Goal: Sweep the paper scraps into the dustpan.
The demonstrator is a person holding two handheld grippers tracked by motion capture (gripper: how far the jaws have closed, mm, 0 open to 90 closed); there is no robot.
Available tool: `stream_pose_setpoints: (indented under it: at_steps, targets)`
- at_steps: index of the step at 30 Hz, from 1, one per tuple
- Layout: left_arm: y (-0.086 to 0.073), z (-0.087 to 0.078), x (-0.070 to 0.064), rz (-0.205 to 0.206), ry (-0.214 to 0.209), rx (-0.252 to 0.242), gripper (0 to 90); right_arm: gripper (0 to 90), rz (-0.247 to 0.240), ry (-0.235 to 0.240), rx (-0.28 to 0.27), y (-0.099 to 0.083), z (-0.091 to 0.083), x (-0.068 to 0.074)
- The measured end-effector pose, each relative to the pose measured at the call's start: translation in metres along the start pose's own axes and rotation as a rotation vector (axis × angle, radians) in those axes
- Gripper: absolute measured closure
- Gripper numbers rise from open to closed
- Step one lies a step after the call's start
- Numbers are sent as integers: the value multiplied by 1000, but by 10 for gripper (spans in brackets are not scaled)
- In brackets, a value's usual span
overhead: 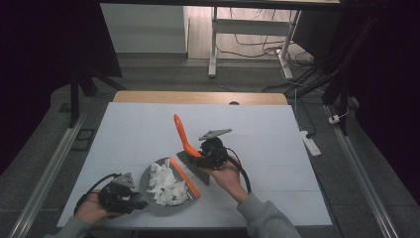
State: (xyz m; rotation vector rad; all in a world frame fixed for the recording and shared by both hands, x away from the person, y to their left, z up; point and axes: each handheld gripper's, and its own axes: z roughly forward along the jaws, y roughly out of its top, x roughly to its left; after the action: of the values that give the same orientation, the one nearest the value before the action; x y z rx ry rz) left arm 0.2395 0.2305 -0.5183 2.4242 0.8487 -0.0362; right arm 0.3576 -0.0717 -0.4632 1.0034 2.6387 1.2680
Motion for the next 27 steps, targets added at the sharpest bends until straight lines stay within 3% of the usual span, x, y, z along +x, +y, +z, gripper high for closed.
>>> stream_pose_setpoints:
  at_steps: [5,14,17,22,25,27]
  targets:
    - [0,0,0,-2,1,-4,610,701,11,-4,19,-3,4,-6]
    - [0,0,0,-2,3,0,610,701,37,-125,67,-13,12,-34]
    - [1,1,0,-6,3,-3,609,701,52,-97,59,-13,12,-32]
    - [5,5,-2,5,2,9,610,701,8,11,89,-11,30,0]
    - [6,6,-3,-1,3,6,610,701,13,108,83,-7,35,19]
    - [5,6,-3,3,1,11,610,701,-8,114,57,-2,29,26]
